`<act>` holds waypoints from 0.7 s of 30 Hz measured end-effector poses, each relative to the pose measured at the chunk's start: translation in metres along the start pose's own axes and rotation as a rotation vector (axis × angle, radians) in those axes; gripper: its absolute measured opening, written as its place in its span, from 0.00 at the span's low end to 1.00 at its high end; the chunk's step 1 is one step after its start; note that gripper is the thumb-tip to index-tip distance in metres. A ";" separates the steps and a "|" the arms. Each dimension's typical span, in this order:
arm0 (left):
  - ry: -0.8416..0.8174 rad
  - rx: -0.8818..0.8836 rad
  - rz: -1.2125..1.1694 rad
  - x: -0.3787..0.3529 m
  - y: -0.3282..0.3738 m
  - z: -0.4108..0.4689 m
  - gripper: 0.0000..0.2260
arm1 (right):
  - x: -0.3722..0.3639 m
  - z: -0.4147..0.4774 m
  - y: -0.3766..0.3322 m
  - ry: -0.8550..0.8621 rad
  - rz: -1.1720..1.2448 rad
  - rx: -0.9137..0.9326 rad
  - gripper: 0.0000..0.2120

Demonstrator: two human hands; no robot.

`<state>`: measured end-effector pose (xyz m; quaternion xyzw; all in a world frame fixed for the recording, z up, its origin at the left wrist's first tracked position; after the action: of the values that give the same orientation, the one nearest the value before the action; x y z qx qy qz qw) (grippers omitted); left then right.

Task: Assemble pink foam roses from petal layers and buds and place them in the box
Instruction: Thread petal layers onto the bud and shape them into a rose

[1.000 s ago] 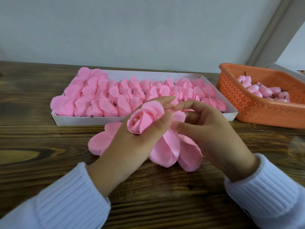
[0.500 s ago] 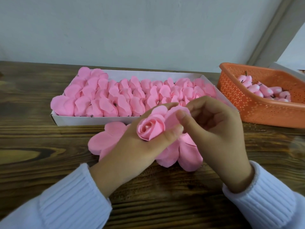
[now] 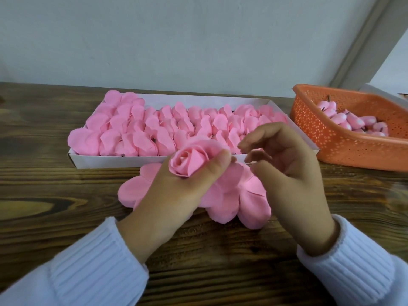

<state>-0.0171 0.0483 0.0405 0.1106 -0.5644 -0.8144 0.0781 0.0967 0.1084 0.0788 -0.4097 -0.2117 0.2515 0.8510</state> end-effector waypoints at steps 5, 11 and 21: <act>-0.032 0.054 -0.230 -0.003 -0.007 0.002 0.11 | -0.034 -0.007 0.028 -0.246 0.279 -0.235 0.14; -0.129 0.018 -0.221 -0.016 0.001 -0.001 0.15 | -0.038 -0.008 0.018 -0.252 0.322 -0.181 0.15; -0.170 0.011 -0.121 -0.020 0.001 -0.003 0.14 | -0.046 -0.009 0.021 -0.292 0.474 -0.262 0.15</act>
<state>0.0025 0.0504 0.0421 0.0752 -0.5657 -0.8209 -0.0198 0.0603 0.0868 0.0501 -0.5135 -0.2610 0.4699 0.6688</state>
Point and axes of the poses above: each hand's wrist, its own z-axis towards the middle knuckle, its own x-axis out of the back of the hand, y = z × x, the point moved 10 cm from there along z, towards the middle knuckle, and after that the axes turned 4 degrees about -y, right-handed, at the moved point
